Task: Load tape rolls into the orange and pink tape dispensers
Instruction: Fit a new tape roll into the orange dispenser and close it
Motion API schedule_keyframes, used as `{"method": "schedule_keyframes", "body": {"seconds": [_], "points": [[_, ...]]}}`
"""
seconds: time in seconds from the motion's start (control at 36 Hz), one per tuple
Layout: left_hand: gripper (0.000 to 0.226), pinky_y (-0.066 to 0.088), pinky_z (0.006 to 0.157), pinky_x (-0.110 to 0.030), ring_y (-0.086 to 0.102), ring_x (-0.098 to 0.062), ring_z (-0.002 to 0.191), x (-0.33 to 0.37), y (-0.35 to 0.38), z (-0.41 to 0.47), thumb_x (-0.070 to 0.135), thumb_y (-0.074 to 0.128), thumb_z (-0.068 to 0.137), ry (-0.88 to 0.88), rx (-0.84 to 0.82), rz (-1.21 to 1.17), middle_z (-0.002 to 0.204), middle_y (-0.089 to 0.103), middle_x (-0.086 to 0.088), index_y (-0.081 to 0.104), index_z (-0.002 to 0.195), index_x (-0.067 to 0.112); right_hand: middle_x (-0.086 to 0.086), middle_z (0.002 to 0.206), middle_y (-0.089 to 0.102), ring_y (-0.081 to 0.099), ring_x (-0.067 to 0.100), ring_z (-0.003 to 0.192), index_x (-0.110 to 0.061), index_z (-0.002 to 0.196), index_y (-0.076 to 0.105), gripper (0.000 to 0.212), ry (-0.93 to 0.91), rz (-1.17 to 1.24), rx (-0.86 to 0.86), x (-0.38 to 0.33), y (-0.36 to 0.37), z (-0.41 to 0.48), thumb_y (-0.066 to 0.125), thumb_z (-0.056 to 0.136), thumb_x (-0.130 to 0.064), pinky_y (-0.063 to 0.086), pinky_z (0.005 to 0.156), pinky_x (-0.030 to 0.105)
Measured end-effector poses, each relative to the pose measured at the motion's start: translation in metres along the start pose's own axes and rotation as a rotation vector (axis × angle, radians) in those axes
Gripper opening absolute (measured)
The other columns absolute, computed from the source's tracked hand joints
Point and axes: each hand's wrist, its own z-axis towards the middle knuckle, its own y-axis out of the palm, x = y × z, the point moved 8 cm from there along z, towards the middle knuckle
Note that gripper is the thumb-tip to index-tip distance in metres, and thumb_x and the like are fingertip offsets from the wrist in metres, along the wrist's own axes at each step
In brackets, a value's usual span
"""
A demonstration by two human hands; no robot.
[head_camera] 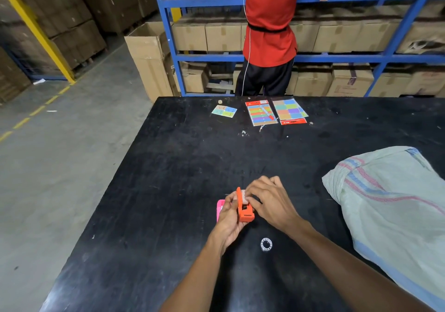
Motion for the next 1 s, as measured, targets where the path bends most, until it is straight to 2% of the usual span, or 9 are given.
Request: {"method": "schedule_keyframes", "body": {"seconds": [0.19,0.39,0.56,0.69,0.81,0.92,1.0], "points": [[0.033,0.054,0.071,-0.034,0.065,-0.021,0.08,0.008,-0.001,0.001,0.035,0.057,0.095,0.025,0.025,-0.005,0.095,0.072,-0.009,0.055,0.122,0.015,-0.012,0.085,0.061,0.052,0.012,0.086,-0.025,0.081,0.066,0.01,-0.04,0.036,0.062,-0.015,-0.012,-0.012,0.066,0.091,-0.027,0.036,0.08,0.034],[0.022,0.057,0.054,-0.027,0.07,-0.016,0.07,0.014,-0.002,0.001,0.02,0.047,0.1,0.026,0.015,-0.058,0.082,0.074,-0.008,0.055,0.12,0.014,-0.012,0.081,0.059,0.053,0.014,0.081,-0.024,0.076,0.066,0.012,-0.072,0.029,0.08,-0.026,-0.008,-0.035,0.069,0.087,-0.027,0.038,0.077,0.034],[0.026,0.058,0.054,-0.028,0.069,-0.025,0.082,0.013,0.001,0.0,0.024,0.047,0.101,0.013,0.008,-0.083,0.101,0.071,-0.02,0.054,0.123,0.012,-0.011,0.081,0.059,0.052,0.016,0.078,-0.023,0.076,0.064,0.013,-0.066,0.014,0.129,-0.03,-0.001,-0.047,0.07,0.087,-0.025,0.04,0.072,0.035],[0.026,0.06,0.062,-0.031,0.071,-0.026,0.083,0.011,0.003,0.002,0.02,0.043,0.102,0.026,-0.003,-0.064,0.101,0.072,-0.021,0.053,0.125,0.012,-0.006,0.078,0.05,0.045,0.016,0.073,-0.02,0.073,0.063,0.015,-0.008,-0.034,0.204,-0.028,0.0,-0.05,0.071,0.086,-0.02,0.037,0.066,0.033],[0.027,0.059,0.059,-0.029,0.07,-0.026,0.08,0.011,0.003,0.001,0.019,0.04,0.103,0.032,-0.01,-0.069,0.103,0.07,-0.022,0.052,0.126,0.012,-0.007,0.078,0.049,0.045,0.016,0.072,-0.022,0.077,0.067,0.01,0.021,-0.042,0.211,-0.026,0.005,-0.05,0.07,0.086,-0.023,0.037,0.065,0.032],[0.026,0.058,0.053,-0.027,0.069,-0.028,0.082,0.009,-0.001,0.005,0.022,0.04,0.103,0.025,-0.009,-0.057,0.116,0.067,-0.027,0.054,0.124,0.014,-0.009,0.079,0.048,0.043,0.013,0.074,-0.027,0.085,0.069,0.003,0.008,-0.033,0.157,-0.025,0.015,-0.053,0.069,0.087,-0.029,0.033,0.067,0.029],[0.026,0.061,0.063,-0.032,0.07,-0.025,0.08,0.009,-0.001,0.009,0.022,0.04,0.103,0.034,-0.021,-0.037,0.117,0.067,-0.026,0.053,0.125,0.015,-0.01,0.077,0.048,0.045,0.013,0.074,-0.029,0.083,0.069,0.005,0.036,0.024,0.187,-0.017,0.018,-0.063,0.072,0.087,-0.031,0.033,0.067,0.03]]}}
